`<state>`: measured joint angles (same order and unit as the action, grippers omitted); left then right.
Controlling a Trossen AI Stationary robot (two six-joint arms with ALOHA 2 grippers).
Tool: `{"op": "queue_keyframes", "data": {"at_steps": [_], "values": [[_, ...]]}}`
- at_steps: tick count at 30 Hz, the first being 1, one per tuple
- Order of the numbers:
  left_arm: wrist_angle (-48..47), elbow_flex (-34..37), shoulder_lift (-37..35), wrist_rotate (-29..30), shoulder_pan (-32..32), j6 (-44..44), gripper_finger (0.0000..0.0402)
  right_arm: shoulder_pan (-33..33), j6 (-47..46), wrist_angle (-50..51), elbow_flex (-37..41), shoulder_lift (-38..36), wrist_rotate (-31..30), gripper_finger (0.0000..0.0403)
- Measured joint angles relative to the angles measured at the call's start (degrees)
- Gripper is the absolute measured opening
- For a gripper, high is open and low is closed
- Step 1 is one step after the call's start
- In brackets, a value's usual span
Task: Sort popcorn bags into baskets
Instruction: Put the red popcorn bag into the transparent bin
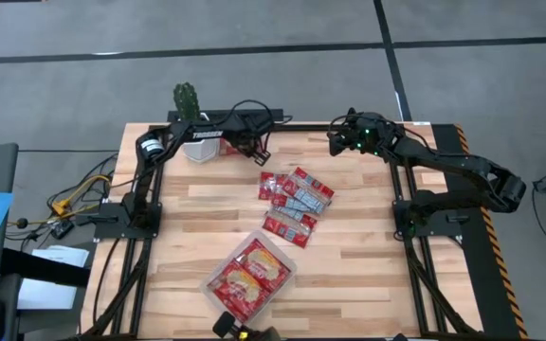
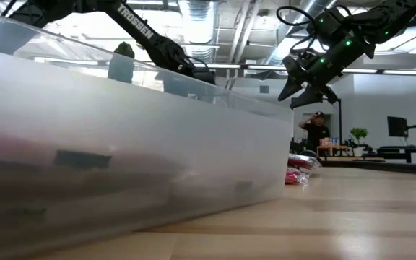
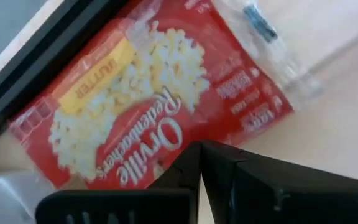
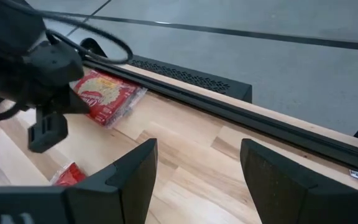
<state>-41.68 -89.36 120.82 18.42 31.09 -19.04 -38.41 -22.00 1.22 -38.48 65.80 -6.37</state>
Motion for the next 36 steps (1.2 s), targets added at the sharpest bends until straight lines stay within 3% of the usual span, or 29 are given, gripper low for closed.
{"op": "queue_keyframes", "data": {"at_steps": [4,12,16,19,23,28,32,36], "values": [[0.4,-0.2,0.2,0.3,-0.4,-1.3,0.0000,0.0,0.0,0.0,0.0,0.0,0.0,0.0255],[-3.8,-0.2,0.2,-12.0,-2.5,-1.8,0.0000,0.0,0.0,0.0,0.0,0.0,0.4,0.0255],[-6.8,-0.2,-3.0,-15.6,-6.2,-2.8,0.0000,0.4,3.8,-1.7,0.0,0.0,8.4,0.0251],[-8.5,-0.2,-8.7,-15.6,-9.2,-3.7,0.0000,2.6,5.2,-3.6,-0.5,2.8,10.8,0.0223],[-10.7,-0.2,-18.1,-13.0,-11.7,-6.0,0.0000,4.4,8.3,-4.7,-5.6,10.0,11.1,0.0141],[-10.9,-0.2,-28.9,-3.7,-13.5,-10.7,0.0000,6.3,12.3,-4.8,-16.9,21.5,11.1,0.0019],[-12.2,-0.2,-33.9,3.9,-14.2,-11.9,0.0000,7.1,12.6,-4.9,-26.1,30.7,12.4,0.0022],[-14.8,-0.2,-35.9,5.4,-14.2,-12.7,0.0000,8.1,12.0,-3.5,-34.1,40.3,15.2,0.0010]]}}
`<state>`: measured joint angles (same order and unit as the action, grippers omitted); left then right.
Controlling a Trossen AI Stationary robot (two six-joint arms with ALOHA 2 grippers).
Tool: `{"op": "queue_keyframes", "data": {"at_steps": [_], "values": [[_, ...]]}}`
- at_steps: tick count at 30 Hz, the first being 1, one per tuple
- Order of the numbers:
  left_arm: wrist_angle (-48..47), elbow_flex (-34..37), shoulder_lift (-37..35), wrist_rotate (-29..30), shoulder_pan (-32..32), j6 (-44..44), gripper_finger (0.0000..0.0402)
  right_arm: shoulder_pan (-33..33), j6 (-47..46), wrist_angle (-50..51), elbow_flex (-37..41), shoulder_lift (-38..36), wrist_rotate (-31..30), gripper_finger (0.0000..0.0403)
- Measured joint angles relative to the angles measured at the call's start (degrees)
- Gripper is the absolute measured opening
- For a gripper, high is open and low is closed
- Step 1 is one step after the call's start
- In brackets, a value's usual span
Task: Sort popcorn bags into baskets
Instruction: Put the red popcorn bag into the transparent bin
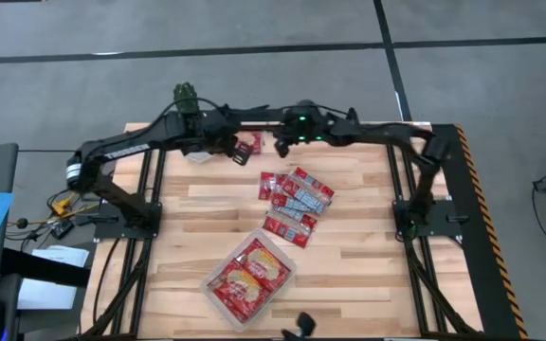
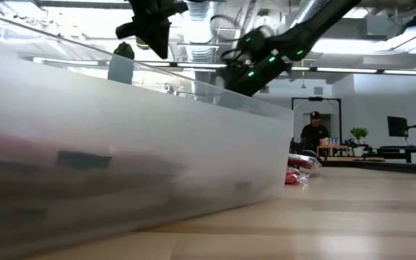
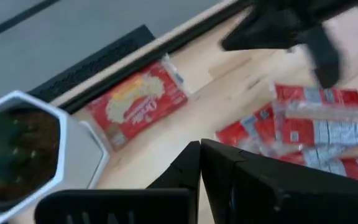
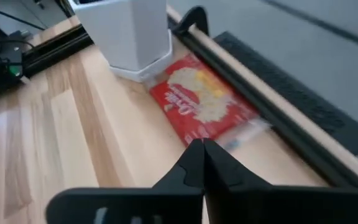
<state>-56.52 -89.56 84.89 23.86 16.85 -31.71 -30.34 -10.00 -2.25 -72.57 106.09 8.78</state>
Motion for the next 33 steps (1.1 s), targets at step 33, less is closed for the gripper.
{"op": "queue_keyframes", "data": {"at_steps": [33], "values": [[-8.4,0.0,-5.3,-2.9,0.0,5.9,0.0000,0.3,70.3,45.7,-42.6,20.5,6.4,0.0004]]}}
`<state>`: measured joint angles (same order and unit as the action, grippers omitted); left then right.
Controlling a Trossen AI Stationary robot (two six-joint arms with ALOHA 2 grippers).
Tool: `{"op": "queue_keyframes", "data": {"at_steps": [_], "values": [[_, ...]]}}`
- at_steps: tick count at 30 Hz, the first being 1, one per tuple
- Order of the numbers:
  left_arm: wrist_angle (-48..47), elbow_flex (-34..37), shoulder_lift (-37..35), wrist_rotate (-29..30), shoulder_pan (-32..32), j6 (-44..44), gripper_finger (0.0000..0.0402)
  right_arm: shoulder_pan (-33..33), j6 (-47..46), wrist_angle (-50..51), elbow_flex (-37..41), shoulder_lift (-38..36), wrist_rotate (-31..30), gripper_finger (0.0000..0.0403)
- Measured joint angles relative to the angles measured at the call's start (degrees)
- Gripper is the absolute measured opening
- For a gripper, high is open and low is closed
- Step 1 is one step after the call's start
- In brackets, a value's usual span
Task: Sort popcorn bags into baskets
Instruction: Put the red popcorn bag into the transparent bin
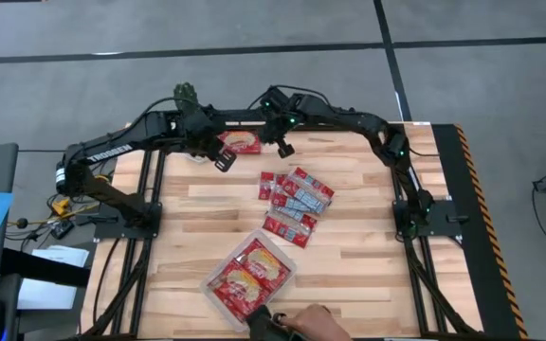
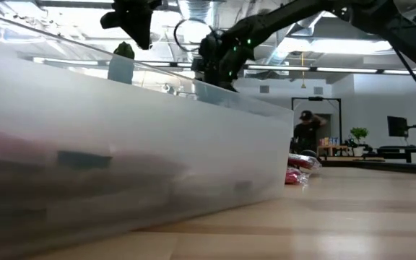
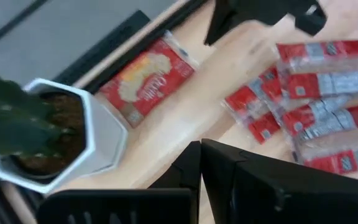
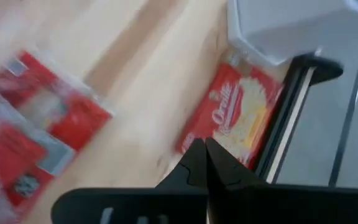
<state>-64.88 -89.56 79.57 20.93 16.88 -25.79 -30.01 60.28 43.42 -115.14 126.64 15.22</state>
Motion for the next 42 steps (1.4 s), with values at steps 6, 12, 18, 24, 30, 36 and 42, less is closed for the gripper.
{"op": "queue_keyframes", "data": {"at_steps": [6,12,18,24,30,36,42], "values": [[-2.0,0.0,-0.6,0.9,0.4,1.3,0.0000,-1.4,1.5,1.9,0.2,2.1,-0.1,0.0003],[-0.8,0.8,-0.6,1.9,0.6,2.9,0.0000,-5.6,-8.2,5.6,0.2,0.9,16.3,0.0005],[20.9,14.6,-1.3,-5.9,5.6,5.7,0.0000,-12.2,-25.0,5.0,0.1,-0.5,23.1,0.0004],[60.0,32.7,-0.7,-9.6,9.4,-1.0,0.0000,-15.7,-27.3,9.3,0.1,-5.8,24.1,0.0009],[84.1,46.7,5.1,-16.5,14.4,-18.5,0.0000,-17.2,-27.7,9.5,0.1,-11.6,23.7,0.0007],[98.3,47.5,14.9,-24.6,16.6,-20.7,0.0000,-17.3,-29.3,9.5,0.2,-15.7,22.3,0.0011],[101.2,40.7,23.6,-29.6,18.6,-16.7,0.0000,-17.3,-30.3,10.0,0.1,-18.3,21.9,0.0010]]}}
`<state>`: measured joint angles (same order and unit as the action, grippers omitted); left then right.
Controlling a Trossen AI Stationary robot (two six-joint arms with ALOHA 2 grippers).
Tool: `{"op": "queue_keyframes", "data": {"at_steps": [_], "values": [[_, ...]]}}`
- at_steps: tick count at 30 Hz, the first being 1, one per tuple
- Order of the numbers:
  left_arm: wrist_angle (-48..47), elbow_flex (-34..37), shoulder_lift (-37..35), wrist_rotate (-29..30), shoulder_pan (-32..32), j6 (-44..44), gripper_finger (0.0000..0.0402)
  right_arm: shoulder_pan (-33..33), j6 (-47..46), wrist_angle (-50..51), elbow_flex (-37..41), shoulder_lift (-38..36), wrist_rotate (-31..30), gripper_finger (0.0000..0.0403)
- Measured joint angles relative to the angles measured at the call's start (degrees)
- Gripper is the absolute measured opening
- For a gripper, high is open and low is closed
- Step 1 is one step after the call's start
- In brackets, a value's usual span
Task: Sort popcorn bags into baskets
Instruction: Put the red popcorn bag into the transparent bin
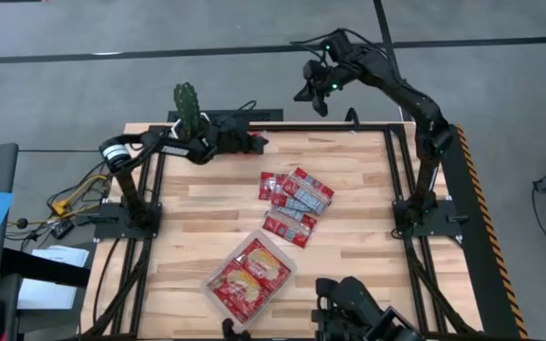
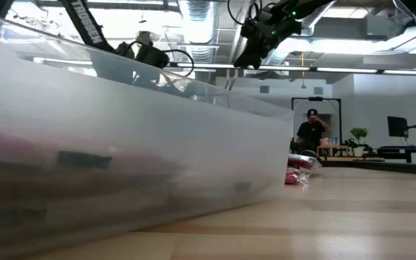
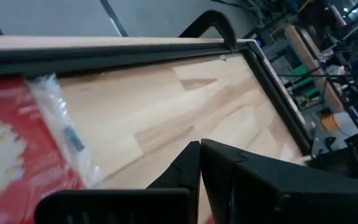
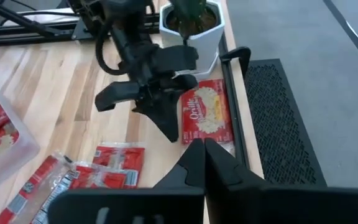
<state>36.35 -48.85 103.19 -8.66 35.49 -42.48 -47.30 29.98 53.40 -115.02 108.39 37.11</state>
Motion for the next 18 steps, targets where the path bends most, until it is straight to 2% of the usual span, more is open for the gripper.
{"op": "queue_keyframes", "data": {"at_steps": [6,10,15,18], "values": [[-1.6,-2.4,2.0,-1.2,2.7,-0.2,0.0000,0.0,-0.1,1.3,0.0,-0.6,-0.1,0.0010],[-9.8,-2.9,1.9,-0.3,4.5,-1.7,0.0000,-0.1,-0.2,1.9,0.0,-0.6,-0.4,0.0015],[-13.4,-3.0,1.9,-5.6,5.3,-5.1,0.0000,0.3,-0.2,1.7,0.0,-0.6,-0.5,0.0010],[-18.6,-2.4,1.9,-3.5,5.9,-6.7,0.0000,0.3,-0.1,1.7,0.0,-0.6,-0.6,0.0009]]}}
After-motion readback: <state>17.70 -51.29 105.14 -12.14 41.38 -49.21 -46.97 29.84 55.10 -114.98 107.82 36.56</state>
